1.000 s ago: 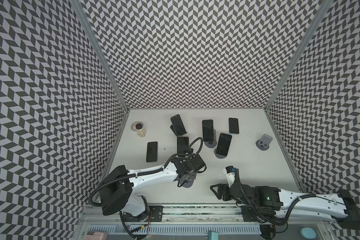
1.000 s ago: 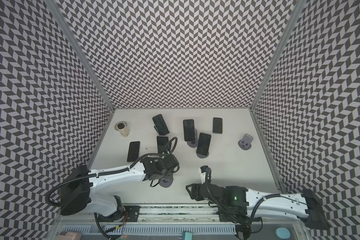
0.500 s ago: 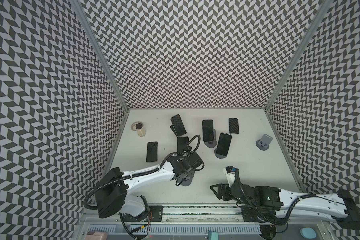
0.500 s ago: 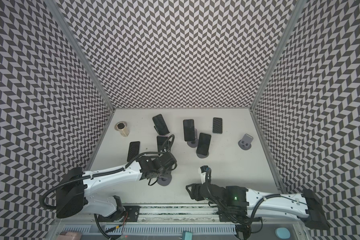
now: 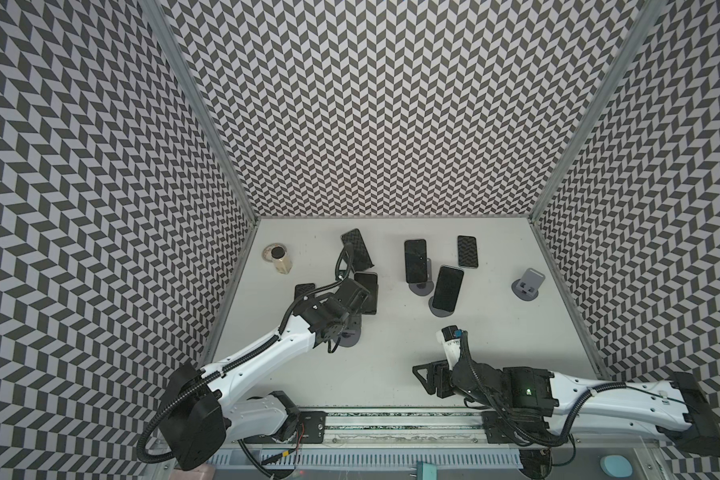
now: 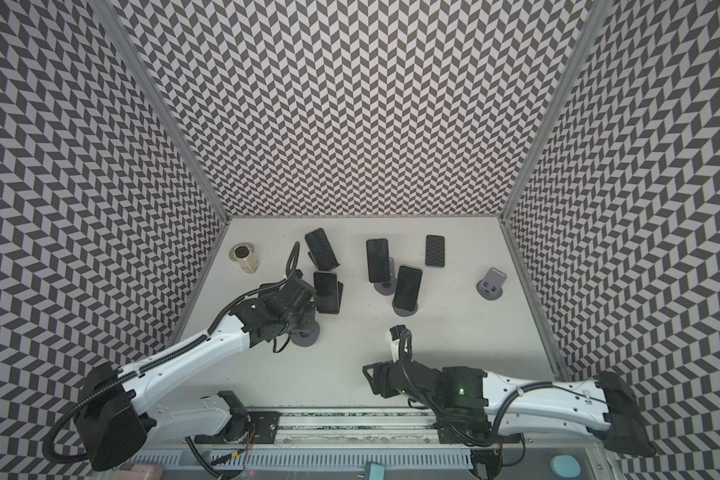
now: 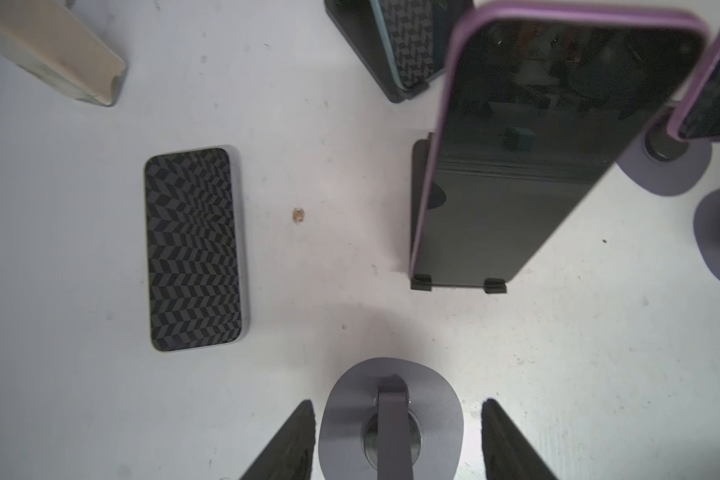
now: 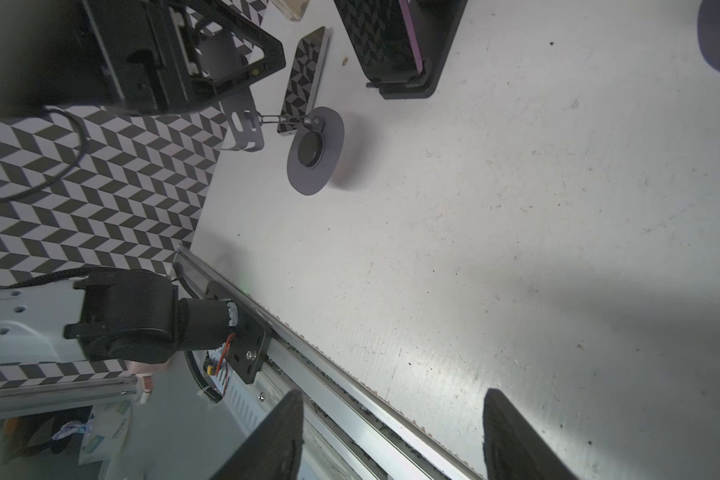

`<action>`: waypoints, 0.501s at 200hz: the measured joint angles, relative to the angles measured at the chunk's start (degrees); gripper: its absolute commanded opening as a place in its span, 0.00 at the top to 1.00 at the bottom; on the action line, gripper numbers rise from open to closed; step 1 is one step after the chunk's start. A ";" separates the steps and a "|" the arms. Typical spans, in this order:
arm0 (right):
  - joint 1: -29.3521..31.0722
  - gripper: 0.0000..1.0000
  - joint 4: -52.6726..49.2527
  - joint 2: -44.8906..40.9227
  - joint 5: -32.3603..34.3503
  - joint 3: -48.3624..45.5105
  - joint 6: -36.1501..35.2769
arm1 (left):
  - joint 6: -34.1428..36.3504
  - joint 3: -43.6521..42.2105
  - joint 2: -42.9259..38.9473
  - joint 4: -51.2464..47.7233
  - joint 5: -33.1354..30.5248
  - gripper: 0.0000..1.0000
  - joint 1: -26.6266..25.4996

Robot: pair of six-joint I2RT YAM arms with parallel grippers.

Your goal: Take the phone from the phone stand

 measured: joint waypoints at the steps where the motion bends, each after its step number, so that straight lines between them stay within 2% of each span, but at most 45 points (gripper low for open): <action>1: 0.00 0.34 0.02 0.07 0.00 0.11 -0.11 | 0.07 0.00 -0.04 0.00 0.02 0.47 0.13; 50: 0.00 0.34 2.84 7.15 -0.85 7.67 -5.73 | 4.59 0.00 0.04 2.60 2.14 0.47 8.96; 100: 0.00 0.34 6.16 11.98 -2.73 10.03 -10.05 | 8.48 2.05 6.23 6.32 4.63 0.48 15.69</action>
